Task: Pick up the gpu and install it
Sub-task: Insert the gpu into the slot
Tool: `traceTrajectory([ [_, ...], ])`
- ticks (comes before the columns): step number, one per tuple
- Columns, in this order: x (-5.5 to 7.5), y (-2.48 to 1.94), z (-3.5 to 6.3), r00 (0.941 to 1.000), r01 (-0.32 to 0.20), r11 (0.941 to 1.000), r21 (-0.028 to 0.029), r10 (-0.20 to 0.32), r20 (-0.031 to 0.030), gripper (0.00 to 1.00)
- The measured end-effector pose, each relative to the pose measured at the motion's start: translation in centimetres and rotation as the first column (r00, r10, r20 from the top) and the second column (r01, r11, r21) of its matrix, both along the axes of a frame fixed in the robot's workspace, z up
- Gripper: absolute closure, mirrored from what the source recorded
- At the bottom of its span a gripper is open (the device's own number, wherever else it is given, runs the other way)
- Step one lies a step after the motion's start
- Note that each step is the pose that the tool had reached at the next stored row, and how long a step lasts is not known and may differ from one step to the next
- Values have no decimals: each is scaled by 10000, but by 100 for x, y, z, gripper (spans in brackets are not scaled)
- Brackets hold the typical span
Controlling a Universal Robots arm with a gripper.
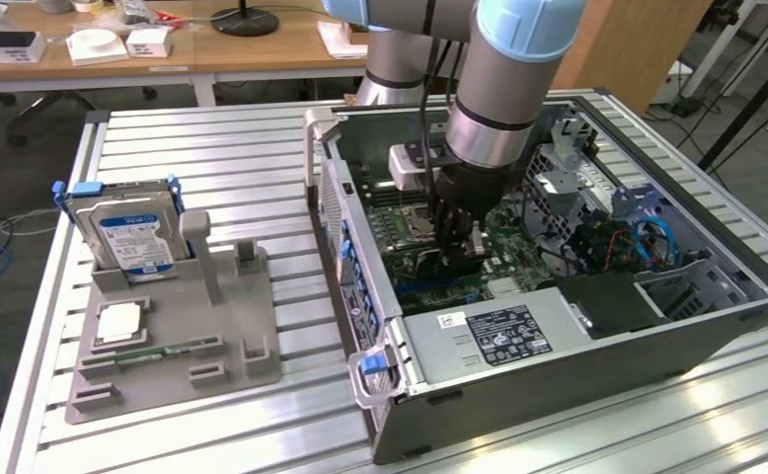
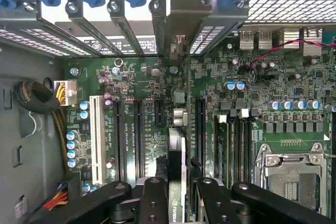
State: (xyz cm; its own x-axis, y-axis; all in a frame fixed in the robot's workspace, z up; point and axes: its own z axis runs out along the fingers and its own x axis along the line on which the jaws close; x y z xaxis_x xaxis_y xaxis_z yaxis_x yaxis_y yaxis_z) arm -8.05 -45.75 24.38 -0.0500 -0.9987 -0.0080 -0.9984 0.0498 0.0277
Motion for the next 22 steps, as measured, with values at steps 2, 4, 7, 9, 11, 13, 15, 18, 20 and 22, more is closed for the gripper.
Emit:
traceTrajectory([
  [2, 1, 3, 0, 10000, -2, 10000, 1, 2, 0, 74],
  [4, 1, 3, -2, 10000, -2, 10000, 0, 2, -1, 74],
  [7, 1, 4, -20, 10000, -2, 10000, -2, 2, -1, 74],
  [9, 1, 3, -37, 10000, -2, 10000, -6, 2, 0, 74],
  [11, 1, 4, -55, 10000, -2, 10000, -2, 2, 5, 74],
  [13, 1, 4, -70, 10000, -2, 10000, -5, 2, 8, 74],
  [15, 0, 4, -80, 10000, -1, 10000, 4, 1, 13, 74],
  [18, 1, 4, -81, 10000, -1, 10000, 4, 1, 14, 74],
  [20, 1, 4, -80, 10000, -1, 10000, 1, 1, 14, 74],
  [22, 1, 4, -80, 10000, -2, 10000, 2, 2, 13, 74],
])
